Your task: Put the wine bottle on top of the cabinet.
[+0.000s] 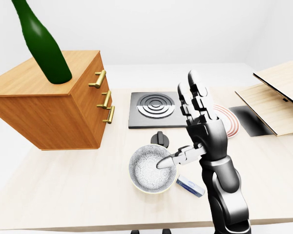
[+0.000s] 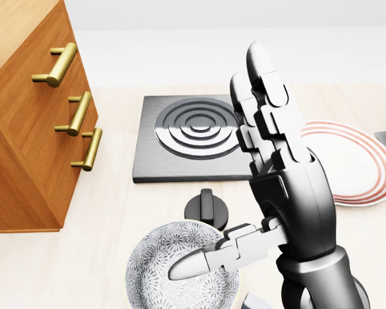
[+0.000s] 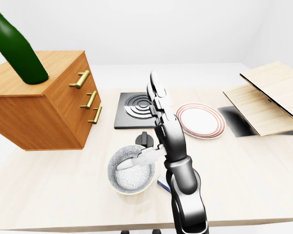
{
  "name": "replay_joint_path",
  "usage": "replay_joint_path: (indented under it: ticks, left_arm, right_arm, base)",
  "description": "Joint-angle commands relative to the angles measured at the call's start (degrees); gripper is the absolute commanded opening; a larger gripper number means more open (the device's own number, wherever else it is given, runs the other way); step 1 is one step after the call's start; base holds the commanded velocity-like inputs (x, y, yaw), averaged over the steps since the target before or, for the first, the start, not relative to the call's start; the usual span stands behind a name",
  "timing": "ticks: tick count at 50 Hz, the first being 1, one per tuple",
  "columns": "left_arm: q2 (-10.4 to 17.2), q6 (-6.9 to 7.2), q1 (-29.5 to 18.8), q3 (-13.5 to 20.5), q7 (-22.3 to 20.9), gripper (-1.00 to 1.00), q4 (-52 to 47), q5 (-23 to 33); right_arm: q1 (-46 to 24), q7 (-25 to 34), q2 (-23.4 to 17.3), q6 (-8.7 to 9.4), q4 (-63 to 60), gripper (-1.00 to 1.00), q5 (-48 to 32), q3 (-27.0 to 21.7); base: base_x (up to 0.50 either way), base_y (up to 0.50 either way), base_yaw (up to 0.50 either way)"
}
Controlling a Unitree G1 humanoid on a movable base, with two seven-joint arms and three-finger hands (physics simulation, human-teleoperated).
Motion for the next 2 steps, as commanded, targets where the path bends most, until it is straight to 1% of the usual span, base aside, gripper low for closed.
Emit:
replay_joint_path:
  ticks: [1, 2]
  left_arm:
    - [0.18, 0.00, 4.03, 5.11, 1.49, 1.00, -7.01, -5.18]
    - [0.21, 0.00, 3.98, 5.00, 1.76, 1.00, -7.06, -5.35]
  right_arm:
    - [0.66, -0.52, -0.04, 0.00, 0.12, 1.00, 0.21, 0.34]
    - [0.68, -0.51, -0.06, 0.00, 0.26, 1.00, 0.19, 0.40]
  base:
    - [0.00, 0.00, 0.00]
    - [0.00, 0.00, 0.00]
